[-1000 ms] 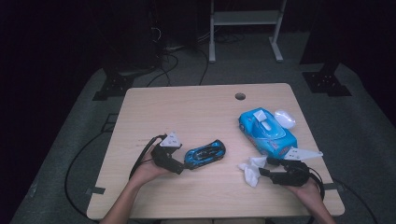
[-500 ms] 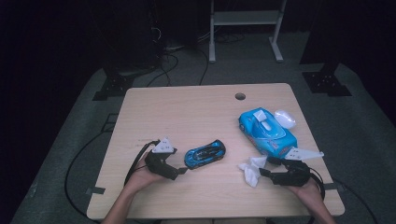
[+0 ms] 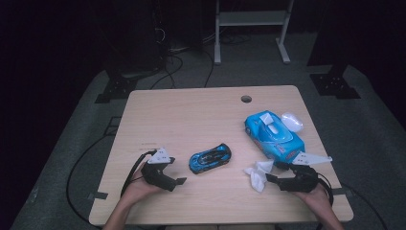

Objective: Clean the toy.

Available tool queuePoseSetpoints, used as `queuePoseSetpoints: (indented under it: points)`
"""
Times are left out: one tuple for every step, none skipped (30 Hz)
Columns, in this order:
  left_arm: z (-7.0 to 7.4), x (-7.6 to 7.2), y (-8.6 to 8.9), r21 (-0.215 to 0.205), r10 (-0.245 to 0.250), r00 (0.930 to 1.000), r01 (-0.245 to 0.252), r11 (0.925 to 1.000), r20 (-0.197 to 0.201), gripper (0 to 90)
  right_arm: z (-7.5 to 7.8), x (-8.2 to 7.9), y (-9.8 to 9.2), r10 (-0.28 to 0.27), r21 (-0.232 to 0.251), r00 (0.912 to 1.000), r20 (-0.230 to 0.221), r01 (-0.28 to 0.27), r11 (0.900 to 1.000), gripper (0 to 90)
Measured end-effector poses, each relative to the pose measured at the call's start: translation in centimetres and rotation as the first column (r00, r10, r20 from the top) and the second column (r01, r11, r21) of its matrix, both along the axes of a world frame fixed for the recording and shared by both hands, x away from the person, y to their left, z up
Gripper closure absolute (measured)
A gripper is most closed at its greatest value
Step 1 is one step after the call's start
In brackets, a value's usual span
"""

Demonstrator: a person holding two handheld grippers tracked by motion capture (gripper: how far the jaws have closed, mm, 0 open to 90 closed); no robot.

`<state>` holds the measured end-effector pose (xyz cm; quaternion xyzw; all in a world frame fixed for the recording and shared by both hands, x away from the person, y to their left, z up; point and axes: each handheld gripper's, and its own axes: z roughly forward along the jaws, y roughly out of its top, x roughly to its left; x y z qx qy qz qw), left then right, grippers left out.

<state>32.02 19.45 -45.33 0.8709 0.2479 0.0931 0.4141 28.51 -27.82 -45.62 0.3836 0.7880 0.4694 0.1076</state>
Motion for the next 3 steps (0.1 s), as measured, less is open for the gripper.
queuePoseSetpoints:
  points:
    - [-0.12, -0.14, 0.28, -0.011, 0.003, 1.0, -0.003, 0.9999, 0.003, 9.0, 0.01, -0.06, -0.01, -0.002, 0.001, 1.0, 0.0, 0.002, 1.0, 27.5]
    - [-0.41, -0.38, 0.79, -0.038, 0.01, 0.9999, -0.01, 0.9992, 0.003, 9.0, 0.03, -0.12, -0.01, -0.004, 0.001, 1.0, 0.005, 0.004, 1.0, 27.3]
    - [-0.41, -0.38, 0.79, -0.038, 0.01, 0.9999, -0.01, 0.9992, 0.003, 9.0, 0.03, -0.12, -0.01, -0.004, 0.001, 1.0, 0.005, 0.004, 1.0, 27.3]
